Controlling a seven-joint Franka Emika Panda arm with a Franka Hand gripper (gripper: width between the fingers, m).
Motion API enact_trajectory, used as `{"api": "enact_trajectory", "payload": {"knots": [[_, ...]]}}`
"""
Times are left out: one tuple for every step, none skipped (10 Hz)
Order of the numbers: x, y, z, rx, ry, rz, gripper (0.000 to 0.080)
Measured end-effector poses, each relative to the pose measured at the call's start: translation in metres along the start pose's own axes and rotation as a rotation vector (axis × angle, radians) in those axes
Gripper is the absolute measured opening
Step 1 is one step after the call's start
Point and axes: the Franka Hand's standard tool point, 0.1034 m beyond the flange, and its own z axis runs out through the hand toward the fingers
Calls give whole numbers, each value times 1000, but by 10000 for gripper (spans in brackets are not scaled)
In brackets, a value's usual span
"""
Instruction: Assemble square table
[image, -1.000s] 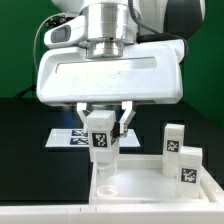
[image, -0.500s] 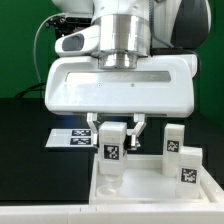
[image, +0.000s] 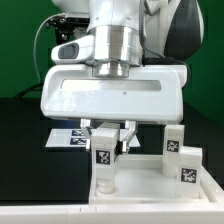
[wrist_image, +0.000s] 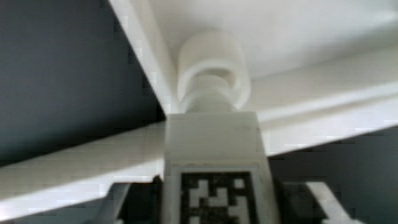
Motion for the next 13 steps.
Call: {"api": "enact_trajectory", "payload": {"knots": [[-2, -2, 1, 1, -3, 2, 282], [-5, -6, 2, 1, -3, -1, 282], [-6, -6, 4, -1, 2, -5, 282], [-7, -4, 7, -6, 3, -7, 282], [-7, -2, 8, -9, 8, -8, 282], [-7, -3, 9, -9, 17, -10, 282], [-7, -5, 9, -8, 22, -12, 282], [-7, -6, 9, -8, 23, -14, 282], [-7, -6, 9, -8, 23, -14, 282], [-7, -6, 9, -8, 23, -14, 282], [-7, -6, 9, -8, 23, -14, 282], [-7, -6, 9, -8, 23, -14, 456], [-7, -6, 9, -8, 23, -14, 456]]}}
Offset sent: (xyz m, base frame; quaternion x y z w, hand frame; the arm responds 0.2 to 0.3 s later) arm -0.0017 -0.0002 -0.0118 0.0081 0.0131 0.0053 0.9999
